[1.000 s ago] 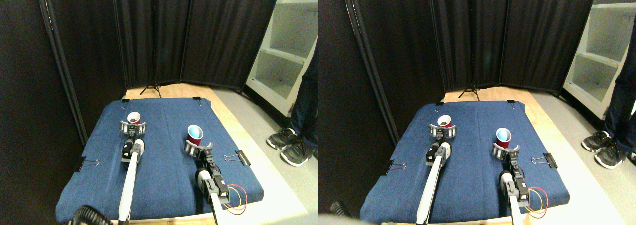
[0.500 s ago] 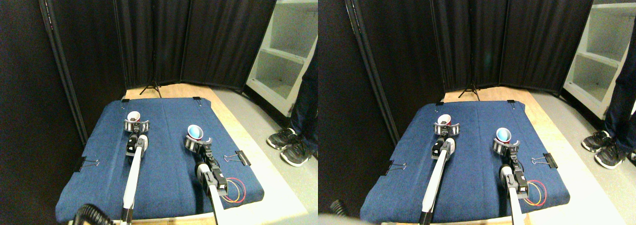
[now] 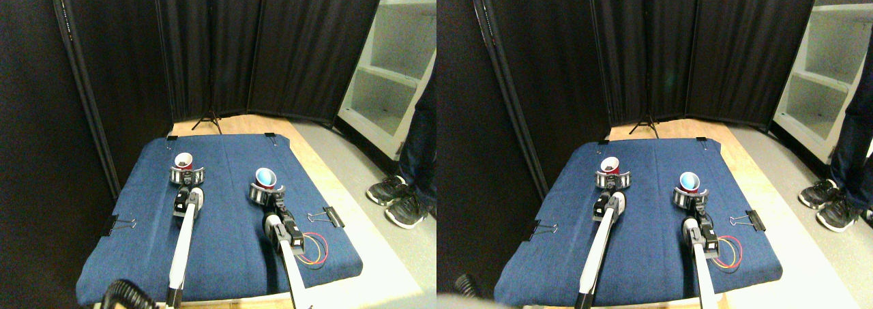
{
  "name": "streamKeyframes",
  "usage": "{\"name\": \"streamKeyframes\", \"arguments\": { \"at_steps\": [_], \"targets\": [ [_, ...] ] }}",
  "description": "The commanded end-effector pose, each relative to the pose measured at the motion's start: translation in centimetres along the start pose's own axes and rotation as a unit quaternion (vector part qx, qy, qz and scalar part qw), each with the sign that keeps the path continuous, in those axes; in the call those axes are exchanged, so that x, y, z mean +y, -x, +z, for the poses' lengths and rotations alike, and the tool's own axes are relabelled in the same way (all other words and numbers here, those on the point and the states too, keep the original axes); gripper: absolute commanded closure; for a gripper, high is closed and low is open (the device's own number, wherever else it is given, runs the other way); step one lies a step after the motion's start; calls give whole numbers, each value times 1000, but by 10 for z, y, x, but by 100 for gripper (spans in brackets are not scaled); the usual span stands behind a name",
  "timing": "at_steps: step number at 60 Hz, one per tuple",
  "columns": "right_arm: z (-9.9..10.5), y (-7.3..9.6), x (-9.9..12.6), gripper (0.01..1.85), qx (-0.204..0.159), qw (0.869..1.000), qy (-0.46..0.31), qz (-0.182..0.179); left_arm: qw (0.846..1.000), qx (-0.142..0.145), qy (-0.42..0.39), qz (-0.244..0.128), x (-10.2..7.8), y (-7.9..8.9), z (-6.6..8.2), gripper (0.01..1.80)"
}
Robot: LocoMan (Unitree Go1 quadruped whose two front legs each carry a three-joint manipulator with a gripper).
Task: Pour (bimanual)
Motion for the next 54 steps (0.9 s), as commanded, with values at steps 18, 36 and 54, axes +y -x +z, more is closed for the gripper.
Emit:
{"name": "streamKeyframes", "arguments": {
  "at_steps": [18, 36, 54],
  "targets": [
    [-1, -7, -1, 86, -13, 1000, 12, 2, 999, -46, -5, -22, -2, -12, 5, 75],
    [4, -6, 4, 153, -75, 997, 28, 5, 984, -173, -38, -36, -7, -21, 2, 148],
    [7, 0, 12, 153, -97, 994, 44, 14, 986, -155, -45, -38, -15, -13, -2, 148]
  ]
}}
